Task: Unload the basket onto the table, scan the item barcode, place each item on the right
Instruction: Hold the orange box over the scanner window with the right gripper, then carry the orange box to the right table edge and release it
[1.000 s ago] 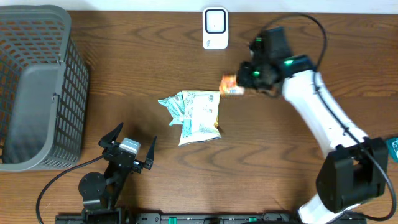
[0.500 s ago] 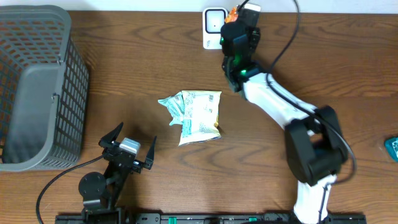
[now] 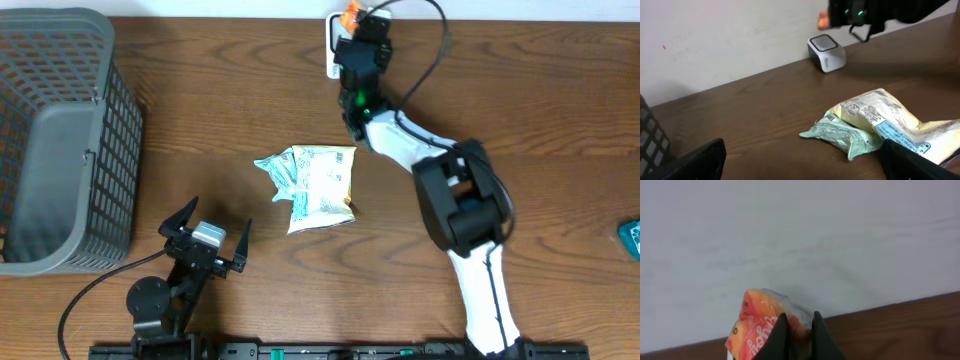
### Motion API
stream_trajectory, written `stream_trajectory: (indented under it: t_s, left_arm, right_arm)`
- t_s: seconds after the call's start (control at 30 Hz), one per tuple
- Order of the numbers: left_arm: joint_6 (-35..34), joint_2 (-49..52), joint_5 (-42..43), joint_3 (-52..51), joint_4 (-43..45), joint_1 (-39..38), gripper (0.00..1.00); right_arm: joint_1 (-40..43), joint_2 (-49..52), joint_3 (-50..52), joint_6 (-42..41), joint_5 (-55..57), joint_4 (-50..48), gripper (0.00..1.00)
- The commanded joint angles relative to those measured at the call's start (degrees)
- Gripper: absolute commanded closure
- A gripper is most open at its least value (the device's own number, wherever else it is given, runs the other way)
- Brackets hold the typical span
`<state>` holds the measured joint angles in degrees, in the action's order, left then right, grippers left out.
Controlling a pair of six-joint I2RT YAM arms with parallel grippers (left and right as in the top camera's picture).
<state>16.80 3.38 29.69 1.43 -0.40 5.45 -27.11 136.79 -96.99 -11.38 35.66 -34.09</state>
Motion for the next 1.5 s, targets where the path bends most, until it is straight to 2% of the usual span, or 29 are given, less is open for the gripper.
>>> stream_trajectory:
  t_s: [0.0,0.13,0.23,0.43,0.53,0.67,0.8,1.03,1.23,1.47]
  left_arm:
    - [0.8,-0.2,0.7,-1.2,-1.9,-0.2,0.02]
    - [0.7,-0.2,0.7,-1.2,-1.9,-0.2,0.02]
    - [0.7,-0.2,0.7,-1.2,-1.9,-0.2,0.02]
    - [0.8,-0.2,0.7,-1.2,-1.9,-0.2,0.02]
    - [0.8,-0.2,0.7,-1.2,-1.9,-0.2,0.02]
    - [0.7,-0.2,0.7,-1.2,-1.9,-0.2,0.02]
    - [0.8,-0.2,0.7,-1.2,-1.9,-0.2,0.02]
    - [0.7,-0.2,0.7,-1.2,-1.9,-0.2,0.02]
    - [0.8,-0.2,0.7,-1.2,-1.9,-0.2,0.02]
    - [0.8,-0.2,0.7,-1.2,-1.9,-0.2,0.02]
  right_arm:
    - [0.3,5.1,-8.0,5.0,-0.9,3.0,0.99]
    - [0.4,8.0,-13.2,6.6,-0.6,8.7,0.99]
    - [0.6,8.0,-13.2,7.5,0.0,10.7,0.99]
    - [0.5,6.5,-13.2,14.8,0.5,15.0,0.99]
    - [0.6,1.5,-13.2,15.3,3.7,25.7,0.99]
    - [2.2,-6.2,-13.2,15.3,4.9,44.8,0.99]
    - [6.8,-12.8,-13.2,15.2,7.2,61.4,0.99]
    - [23.8,-15.0,-12.8,2.7,8.9,82.6,0.99]
    - [40.7,-13.3,-7.0,-14.4,5.7,83.4,0.99]
    - [53.6,-12.9,-1.2,-19.8,-2.9,83.3,0.99]
